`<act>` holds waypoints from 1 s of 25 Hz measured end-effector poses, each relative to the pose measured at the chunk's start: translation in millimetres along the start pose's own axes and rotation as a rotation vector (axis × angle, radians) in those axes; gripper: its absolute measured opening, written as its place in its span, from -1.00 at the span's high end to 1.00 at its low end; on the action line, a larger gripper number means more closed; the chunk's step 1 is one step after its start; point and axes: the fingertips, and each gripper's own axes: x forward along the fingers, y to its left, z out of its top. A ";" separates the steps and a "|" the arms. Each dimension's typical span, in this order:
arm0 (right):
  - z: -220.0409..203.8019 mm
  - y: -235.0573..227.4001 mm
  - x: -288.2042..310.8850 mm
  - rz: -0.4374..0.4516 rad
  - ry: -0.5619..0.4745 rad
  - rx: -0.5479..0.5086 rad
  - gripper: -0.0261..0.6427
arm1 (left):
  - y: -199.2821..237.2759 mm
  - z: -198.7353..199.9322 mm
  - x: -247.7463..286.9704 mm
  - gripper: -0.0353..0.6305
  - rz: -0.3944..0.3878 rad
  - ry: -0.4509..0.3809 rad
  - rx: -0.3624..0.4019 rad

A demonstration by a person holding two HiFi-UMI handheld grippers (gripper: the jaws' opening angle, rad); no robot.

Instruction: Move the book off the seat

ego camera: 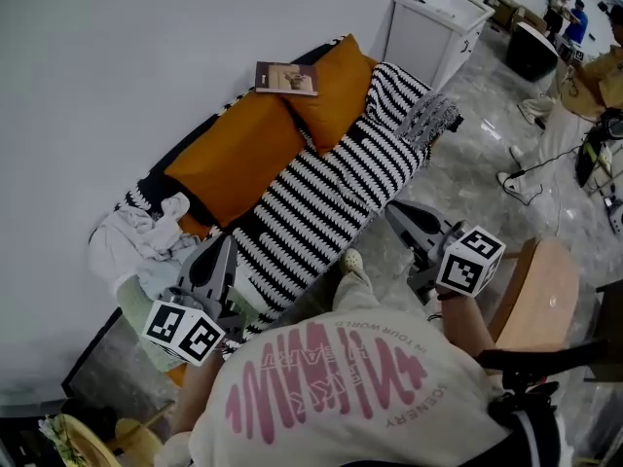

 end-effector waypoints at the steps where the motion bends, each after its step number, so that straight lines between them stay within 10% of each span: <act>1: 1.3 -4.1 6.1 0.009 0.007 -0.007 0.89 | 2.0 -3.4 5.5 0.87 0.005 0.006 -0.002; 25: 85.6 -164.8 168.3 0.206 0.107 -0.003 0.89 | 76.2 49.8 151.1 0.87 0.258 -0.049 -0.006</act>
